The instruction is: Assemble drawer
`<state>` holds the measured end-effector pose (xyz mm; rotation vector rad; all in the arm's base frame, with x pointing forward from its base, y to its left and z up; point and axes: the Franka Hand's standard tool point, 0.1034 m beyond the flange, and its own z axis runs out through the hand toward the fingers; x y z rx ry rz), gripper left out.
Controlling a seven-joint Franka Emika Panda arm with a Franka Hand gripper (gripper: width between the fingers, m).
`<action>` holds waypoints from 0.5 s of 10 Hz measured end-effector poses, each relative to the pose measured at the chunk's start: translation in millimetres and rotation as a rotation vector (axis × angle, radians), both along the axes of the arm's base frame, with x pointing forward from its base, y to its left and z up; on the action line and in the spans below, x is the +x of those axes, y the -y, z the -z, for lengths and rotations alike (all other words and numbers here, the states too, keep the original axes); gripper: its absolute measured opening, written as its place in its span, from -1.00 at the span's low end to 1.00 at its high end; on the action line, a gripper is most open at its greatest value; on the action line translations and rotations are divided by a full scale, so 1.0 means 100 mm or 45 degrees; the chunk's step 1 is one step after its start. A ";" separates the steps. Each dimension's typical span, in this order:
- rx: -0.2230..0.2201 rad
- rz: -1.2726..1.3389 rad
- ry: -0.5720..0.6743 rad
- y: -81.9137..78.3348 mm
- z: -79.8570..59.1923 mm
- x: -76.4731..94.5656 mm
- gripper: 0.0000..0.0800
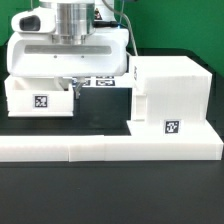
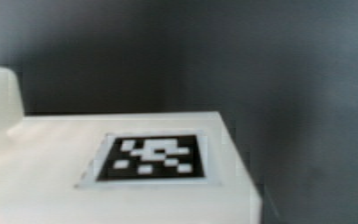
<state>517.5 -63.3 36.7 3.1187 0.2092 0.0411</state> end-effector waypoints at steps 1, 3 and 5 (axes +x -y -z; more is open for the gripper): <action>0.001 -0.034 0.007 0.01 -0.03 0.02 -0.90; -0.001 -0.056 0.003 0.01 -0.01 0.00 -0.90; -0.017 -0.270 0.000 0.01 0.01 0.00 -0.90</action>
Offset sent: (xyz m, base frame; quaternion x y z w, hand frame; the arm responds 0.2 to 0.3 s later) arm 0.0000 0.0000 0.0000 0.0000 0.0000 -0.1296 0.9916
